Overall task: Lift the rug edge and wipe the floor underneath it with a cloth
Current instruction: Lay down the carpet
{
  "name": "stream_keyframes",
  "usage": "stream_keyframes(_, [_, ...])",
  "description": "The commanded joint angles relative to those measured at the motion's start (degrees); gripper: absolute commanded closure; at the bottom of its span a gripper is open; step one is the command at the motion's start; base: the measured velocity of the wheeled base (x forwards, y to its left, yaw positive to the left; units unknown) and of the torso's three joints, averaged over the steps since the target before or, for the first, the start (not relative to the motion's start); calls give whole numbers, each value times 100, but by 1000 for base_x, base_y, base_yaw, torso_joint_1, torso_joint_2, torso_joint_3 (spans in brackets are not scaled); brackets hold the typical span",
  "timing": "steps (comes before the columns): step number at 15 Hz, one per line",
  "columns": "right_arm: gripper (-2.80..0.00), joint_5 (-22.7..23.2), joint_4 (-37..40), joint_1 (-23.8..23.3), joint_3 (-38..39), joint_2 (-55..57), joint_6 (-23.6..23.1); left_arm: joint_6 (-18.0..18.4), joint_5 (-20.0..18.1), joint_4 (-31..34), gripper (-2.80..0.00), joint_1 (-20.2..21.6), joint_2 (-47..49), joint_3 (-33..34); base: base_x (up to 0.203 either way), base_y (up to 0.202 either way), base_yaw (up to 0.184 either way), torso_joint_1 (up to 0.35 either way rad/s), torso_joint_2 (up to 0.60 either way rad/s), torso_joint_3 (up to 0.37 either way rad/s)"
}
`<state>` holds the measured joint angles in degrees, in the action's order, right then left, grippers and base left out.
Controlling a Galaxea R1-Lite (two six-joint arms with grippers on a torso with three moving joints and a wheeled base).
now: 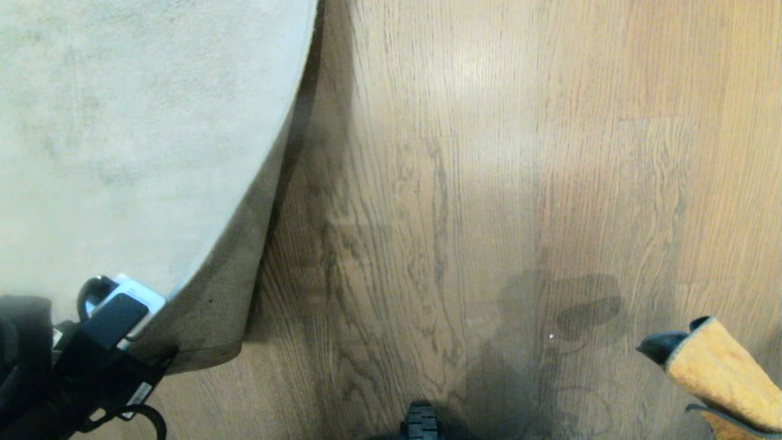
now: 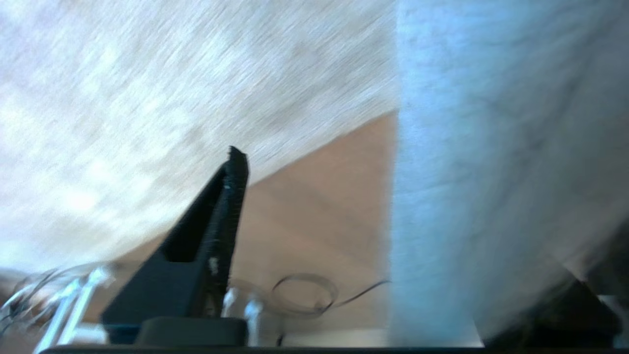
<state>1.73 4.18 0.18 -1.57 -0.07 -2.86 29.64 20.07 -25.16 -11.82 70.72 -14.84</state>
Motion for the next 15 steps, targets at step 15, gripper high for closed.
stream_keyframes(15, [0, 3, 4, 8, -1, 7, -4, -1522, 31, -647, -280, -1150, -814, -471, 0, 0, 0, 0, 0, 0])
